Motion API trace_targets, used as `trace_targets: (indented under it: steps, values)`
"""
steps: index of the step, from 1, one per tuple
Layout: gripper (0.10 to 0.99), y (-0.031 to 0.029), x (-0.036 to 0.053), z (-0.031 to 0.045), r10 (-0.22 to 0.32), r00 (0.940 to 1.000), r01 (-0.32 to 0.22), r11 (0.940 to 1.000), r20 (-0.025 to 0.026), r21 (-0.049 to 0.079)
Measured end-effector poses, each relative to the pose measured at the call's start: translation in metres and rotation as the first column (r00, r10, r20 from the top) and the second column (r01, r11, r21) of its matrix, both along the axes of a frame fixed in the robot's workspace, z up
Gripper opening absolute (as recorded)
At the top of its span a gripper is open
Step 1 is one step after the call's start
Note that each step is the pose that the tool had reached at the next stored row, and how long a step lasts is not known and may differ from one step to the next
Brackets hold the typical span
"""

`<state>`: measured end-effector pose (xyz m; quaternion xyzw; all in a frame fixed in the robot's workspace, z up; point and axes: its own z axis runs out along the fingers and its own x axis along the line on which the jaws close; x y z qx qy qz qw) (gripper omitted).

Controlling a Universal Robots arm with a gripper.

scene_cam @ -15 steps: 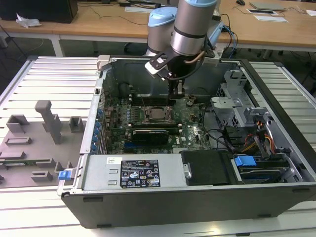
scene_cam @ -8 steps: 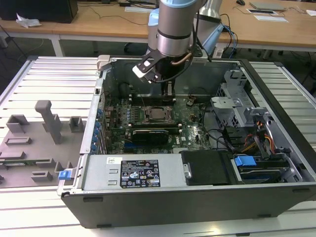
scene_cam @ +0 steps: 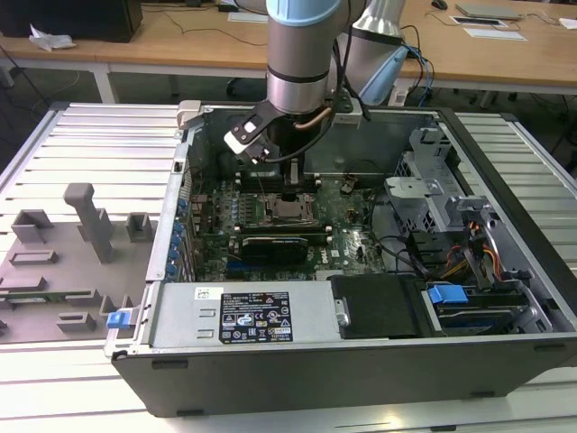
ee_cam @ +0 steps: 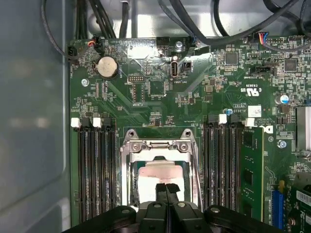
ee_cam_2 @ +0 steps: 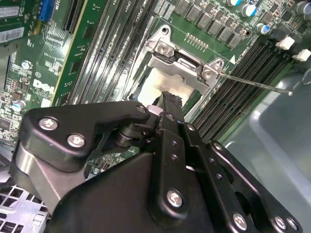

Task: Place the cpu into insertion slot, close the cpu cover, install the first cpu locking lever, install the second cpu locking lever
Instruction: 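Close the cpu cover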

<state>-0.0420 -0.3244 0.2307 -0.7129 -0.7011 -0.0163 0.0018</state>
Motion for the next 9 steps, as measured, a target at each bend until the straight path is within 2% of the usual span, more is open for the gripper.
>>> trace_targets:
  steps: [4,5,9]
  values:
    - [0.106,0.0000,0.0000,-0.0001,0.069,0.9976,-0.069,0.9976,0.0000,0.000]
    - [0.106,0.0000,0.0000,-0.0002,0.102,0.9948,-0.102,0.9948,-0.0001,0.000]
    - [0.106,0.0000,0.0000,-0.0006,0.179,0.9838,-0.179,0.9838,-0.0001,0.000]
